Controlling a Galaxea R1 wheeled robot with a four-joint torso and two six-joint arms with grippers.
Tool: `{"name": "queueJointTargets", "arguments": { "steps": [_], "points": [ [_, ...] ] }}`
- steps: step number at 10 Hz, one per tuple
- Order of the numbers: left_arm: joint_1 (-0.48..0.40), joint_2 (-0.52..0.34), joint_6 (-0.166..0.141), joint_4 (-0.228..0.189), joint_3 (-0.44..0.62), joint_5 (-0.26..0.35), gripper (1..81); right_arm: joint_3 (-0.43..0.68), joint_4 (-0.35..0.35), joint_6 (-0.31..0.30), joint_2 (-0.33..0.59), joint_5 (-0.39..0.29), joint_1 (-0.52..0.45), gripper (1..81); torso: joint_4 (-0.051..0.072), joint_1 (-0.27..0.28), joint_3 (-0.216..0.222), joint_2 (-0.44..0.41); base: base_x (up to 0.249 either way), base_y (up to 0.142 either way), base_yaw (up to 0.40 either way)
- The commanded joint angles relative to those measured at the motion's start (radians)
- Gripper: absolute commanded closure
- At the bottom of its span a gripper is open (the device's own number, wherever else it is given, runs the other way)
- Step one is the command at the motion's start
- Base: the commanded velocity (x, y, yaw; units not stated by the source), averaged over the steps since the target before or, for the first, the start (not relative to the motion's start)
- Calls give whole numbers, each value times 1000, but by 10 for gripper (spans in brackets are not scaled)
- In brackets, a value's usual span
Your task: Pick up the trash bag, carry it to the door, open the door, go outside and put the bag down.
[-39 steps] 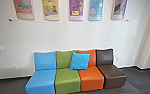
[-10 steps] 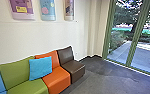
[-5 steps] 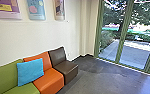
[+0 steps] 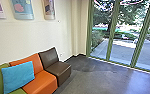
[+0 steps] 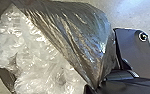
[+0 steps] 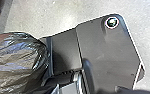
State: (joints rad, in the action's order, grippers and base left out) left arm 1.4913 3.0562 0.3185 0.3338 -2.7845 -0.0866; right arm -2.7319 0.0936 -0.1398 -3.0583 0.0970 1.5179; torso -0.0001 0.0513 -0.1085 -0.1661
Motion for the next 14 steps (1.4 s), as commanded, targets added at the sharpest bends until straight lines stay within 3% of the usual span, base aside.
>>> {"name": "queueJointTargets", "arguments": {
  "steps": [1, 14],
  "points": [
    [-53, 3, 8, -2, -3, 53, 811, 2, 3, 2, -6, -51, -54, 10, 0, 0, 0, 0, 0, 0, -247],
    [-53, 6, 8, -2, -6, 53, 811, 0, 6, 2, -6, -51, -47, 10, 0, 0, 0, 0, 0, 0, -247]
  ]
}}
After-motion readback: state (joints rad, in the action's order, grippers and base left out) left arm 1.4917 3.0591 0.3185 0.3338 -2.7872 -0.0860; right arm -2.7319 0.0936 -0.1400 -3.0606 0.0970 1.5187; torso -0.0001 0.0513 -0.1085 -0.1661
